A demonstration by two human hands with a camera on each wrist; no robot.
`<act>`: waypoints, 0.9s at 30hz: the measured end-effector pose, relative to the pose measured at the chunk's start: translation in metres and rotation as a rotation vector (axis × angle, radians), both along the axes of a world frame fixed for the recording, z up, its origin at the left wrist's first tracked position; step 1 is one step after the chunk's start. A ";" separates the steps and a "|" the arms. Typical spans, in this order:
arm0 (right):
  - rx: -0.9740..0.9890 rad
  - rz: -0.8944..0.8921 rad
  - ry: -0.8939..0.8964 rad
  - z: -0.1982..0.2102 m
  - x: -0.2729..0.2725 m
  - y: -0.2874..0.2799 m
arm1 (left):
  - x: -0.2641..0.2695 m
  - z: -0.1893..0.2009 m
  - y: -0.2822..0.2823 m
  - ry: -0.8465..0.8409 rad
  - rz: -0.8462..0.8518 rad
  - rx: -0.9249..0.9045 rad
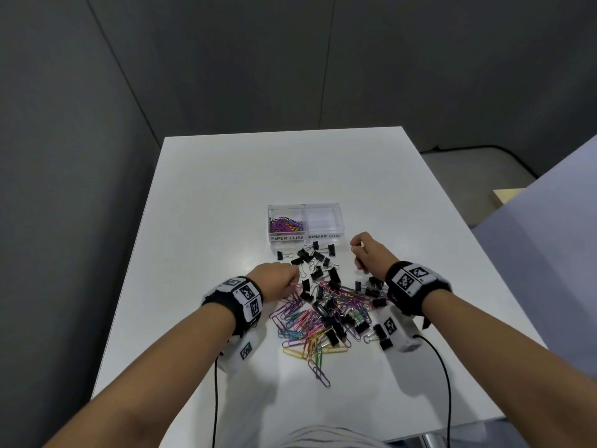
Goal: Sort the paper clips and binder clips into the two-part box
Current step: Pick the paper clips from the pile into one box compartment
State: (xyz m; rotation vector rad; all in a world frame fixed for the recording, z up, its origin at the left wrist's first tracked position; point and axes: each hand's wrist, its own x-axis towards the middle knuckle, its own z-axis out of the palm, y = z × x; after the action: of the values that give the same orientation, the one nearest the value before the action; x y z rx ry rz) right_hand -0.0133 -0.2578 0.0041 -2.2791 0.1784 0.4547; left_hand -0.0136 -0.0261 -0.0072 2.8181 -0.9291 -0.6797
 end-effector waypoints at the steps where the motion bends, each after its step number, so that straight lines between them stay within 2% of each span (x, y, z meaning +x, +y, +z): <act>1: -0.055 0.034 0.028 -0.002 0.000 -0.002 | 0.001 0.001 0.000 0.002 0.000 0.003; 4: -0.111 0.084 0.087 -0.001 -0.001 -0.007 | 0.004 0.003 -0.001 -0.019 -0.007 0.020; 8: -0.081 0.047 0.000 0.004 -0.001 -0.009 | 0.005 0.002 0.000 -0.053 0.042 0.029; 11: 0.082 -0.052 -0.033 0.004 -0.001 -0.005 | 0.007 0.001 0.002 -0.043 0.121 0.050; 15: 0.250 -0.091 0.040 0.003 0.000 0.002 | 0.008 0.000 0.000 -0.002 0.202 0.040; 21: 0.181 -0.108 0.104 -0.003 -0.005 0.003 | 0.010 -0.001 -0.001 0.018 0.239 -0.035; 24: 0.085 -0.040 0.147 -0.005 -0.010 -0.002 | 0.011 -0.001 -0.001 0.120 0.252 -0.096; 27: 0.051 0.001 0.232 -0.009 -0.014 -0.005 | 0.010 0.000 -0.004 0.113 0.249 -0.087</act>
State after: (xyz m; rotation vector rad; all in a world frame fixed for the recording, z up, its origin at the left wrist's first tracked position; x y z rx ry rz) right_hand -0.0268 -0.2626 -0.0046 -2.1734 0.2787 0.7158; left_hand -0.0041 -0.0298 -0.0075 2.7219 -0.5627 -0.7351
